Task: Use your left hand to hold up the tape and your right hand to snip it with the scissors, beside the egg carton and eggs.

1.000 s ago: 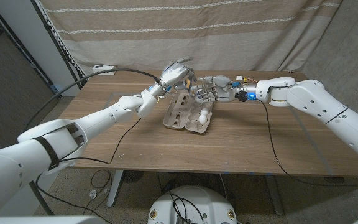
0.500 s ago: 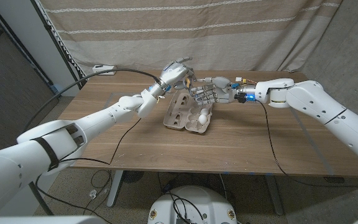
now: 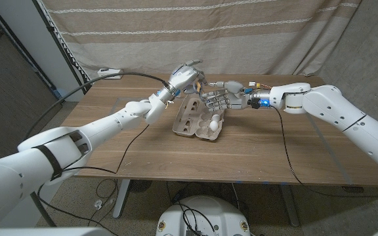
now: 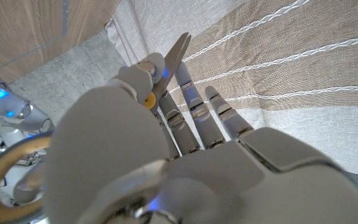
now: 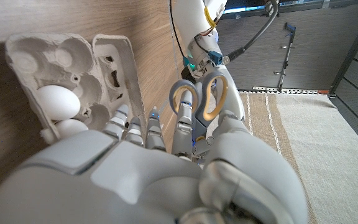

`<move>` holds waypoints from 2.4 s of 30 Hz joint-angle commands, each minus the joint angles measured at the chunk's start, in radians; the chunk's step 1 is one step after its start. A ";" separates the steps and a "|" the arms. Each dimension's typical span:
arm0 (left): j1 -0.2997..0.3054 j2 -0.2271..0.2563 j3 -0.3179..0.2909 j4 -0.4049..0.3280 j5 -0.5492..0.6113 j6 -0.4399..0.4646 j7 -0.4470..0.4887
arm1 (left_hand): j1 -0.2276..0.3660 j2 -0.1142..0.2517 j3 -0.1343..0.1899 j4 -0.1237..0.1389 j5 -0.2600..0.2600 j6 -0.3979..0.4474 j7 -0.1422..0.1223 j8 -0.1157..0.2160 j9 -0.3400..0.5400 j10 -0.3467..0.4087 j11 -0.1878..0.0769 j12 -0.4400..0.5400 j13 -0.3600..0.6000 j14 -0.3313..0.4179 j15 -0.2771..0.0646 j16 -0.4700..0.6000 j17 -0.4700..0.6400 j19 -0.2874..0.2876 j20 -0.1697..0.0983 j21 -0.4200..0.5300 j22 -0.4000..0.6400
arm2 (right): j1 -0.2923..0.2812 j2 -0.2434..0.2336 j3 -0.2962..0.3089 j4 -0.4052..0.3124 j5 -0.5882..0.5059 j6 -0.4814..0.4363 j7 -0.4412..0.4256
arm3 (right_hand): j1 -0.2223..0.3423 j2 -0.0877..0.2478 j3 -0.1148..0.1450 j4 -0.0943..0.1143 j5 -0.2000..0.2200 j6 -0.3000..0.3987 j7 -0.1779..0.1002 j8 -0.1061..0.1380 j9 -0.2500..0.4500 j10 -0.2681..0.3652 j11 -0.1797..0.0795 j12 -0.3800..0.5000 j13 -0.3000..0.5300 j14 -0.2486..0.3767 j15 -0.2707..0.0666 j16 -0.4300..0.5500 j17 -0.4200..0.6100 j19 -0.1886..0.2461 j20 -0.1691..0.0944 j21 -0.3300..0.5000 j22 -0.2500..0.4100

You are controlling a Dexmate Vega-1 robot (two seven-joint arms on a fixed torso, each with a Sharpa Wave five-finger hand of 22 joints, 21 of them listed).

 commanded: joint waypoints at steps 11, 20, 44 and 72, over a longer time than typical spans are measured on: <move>0.024 -0.004 -0.017 -0.028 -0.014 0.021 -0.015 | 0.005 0.010 0.002 0.007 0.005 0.018 0.011 -0.004 0.001 0.272 0.006 0.004 0.012 0.016 -0.114 0.000 0.014 0.001 -0.134 -0.006 0.001 | -0.013 -0.013 -0.003 -0.023 -0.040 0.032 -0.005 | -0.034 -0.006 -0.017 0.013 -0.004 -0.012 0.007 -0.003 0.004 -0.030 -0.005 -0.006 0.004 -0.013 0.004 0.002 0.003 -0.009 0.005 -0.004 0.001; 0.034 -0.002 -0.024 -0.042 -0.022 0.023 -0.031 | 0.010 0.009 -0.002 0.006 0.004 0.025 0.021 -0.006 0.000 0.278 0.006 0.007 0.017 0.034 -0.115 0.008 0.027 0.017 -0.128 -0.001 0.000 | -0.013 -0.017 -0.008 -0.026 -0.055 0.052 0.018 | -0.070 -0.001 -0.030 0.029 -0.005 -0.020 -0.001 -0.005 0.005 -0.058 -0.072 -0.009 0.005 -0.026 0.003 0.002 0.004 -0.026 0.005 -0.009 0.002; 0.049 0.001 -0.038 -0.082 -0.014 0.054 -0.066 | 0.028 -0.002 -0.015 0.002 0.003 0.034 0.034 -0.015 0.000 0.285 0.007 0.009 0.023 0.065 -0.115 0.024 0.057 0.053 -0.133 0.008 0.002 | 0.030 -0.013 -0.040 -0.026 -0.088 0.029 0.052 | -0.106 0.002 -0.039 0.043 -0.003 -0.008 0.040 -0.002 0.003 -0.079 -0.061 -0.007 0.005 -0.049 0.003 0.003 0.004 -0.049 0.004 -0.010 0.002; 0.053 -0.001 -0.043 -0.083 -0.014 0.051 -0.063 | 0.042 -0.007 -0.024 0.004 0.003 0.044 0.046 -0.023 0.000 0.293 0.008 0.008 0.026 0.085 -0.115 0.032 0.083 0.064 -0.134 0.010 0.005 | 0.081 0.029 -0.079 -0.006 -0.092 -0.045 0.028 | -0.046 0.002 -0.012 -0.015 0.005 0.083 0.067 0.028 0.003 -0.030 -0.056 0.012 0.004 -0.003 -0.001 0.015 0.002 -0.030 0.003 0.002 0.003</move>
